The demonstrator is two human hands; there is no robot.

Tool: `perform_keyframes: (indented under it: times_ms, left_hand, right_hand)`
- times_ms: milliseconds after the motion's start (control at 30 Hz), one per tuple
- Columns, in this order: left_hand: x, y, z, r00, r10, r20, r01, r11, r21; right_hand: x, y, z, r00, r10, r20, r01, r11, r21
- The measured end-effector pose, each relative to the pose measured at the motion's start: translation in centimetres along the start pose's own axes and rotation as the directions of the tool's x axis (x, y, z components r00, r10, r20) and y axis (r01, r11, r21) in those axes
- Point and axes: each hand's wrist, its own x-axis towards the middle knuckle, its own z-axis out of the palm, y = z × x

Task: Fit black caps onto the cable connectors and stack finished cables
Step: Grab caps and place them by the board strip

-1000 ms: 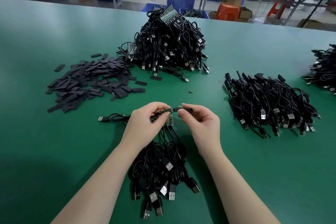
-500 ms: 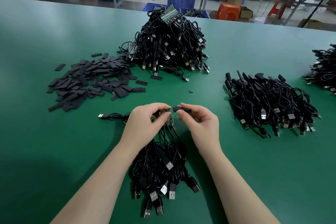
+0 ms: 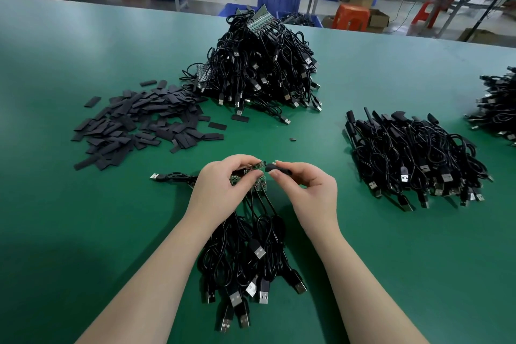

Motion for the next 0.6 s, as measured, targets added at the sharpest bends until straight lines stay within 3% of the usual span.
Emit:
perform_keyframes:
  times_ms: [333, 600]
  left_hand:
    - [-0.2, 0.19, -0.19, 0.993, 0.115, -0.001, -0.115, 0.993, -0.035]
    - [-0.42, 0.69, -0.46, 0.998, -0.057, -0.021, 0.053, 0.985, -0.165]
  right_hand:
    - [-0.28, -0.04, 0.03, 0.999, 0.009, 0.05, -0.01, 1.0, 0.014]
    - [0.01, -0.19, -0.45, 0.984, 0.113, 0.137, -0.127, 0.987, 0.1]
